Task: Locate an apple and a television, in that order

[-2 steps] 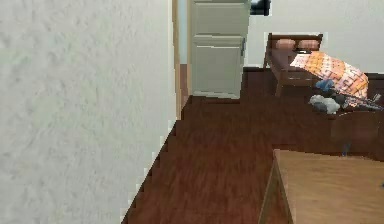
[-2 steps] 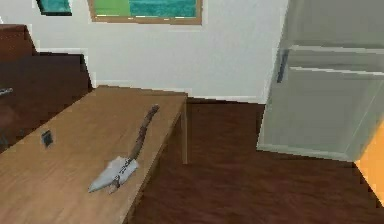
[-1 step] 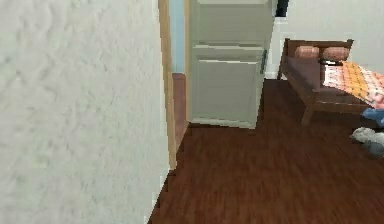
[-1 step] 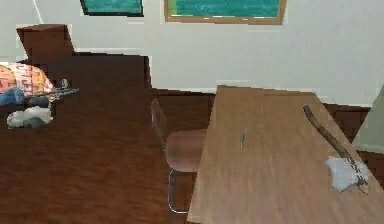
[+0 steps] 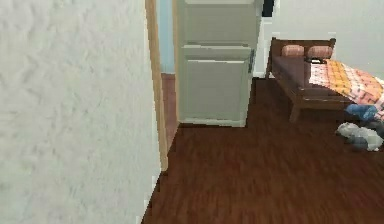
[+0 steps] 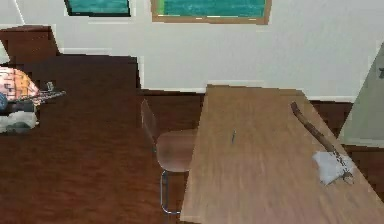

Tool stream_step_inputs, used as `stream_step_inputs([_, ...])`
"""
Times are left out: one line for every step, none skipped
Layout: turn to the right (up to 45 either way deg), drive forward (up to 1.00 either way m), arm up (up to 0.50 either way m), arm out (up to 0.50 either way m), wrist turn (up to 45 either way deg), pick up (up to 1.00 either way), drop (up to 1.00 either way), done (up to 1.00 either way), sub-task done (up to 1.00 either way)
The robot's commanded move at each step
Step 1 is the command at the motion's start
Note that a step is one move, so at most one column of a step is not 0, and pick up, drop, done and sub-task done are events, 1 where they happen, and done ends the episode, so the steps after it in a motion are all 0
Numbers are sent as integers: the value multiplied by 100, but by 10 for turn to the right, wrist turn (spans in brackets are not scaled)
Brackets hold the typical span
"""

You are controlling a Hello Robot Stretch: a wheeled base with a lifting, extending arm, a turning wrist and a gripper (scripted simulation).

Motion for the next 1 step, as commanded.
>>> stream_step_inputs([0,100,0,0,0,0,0,0,0])
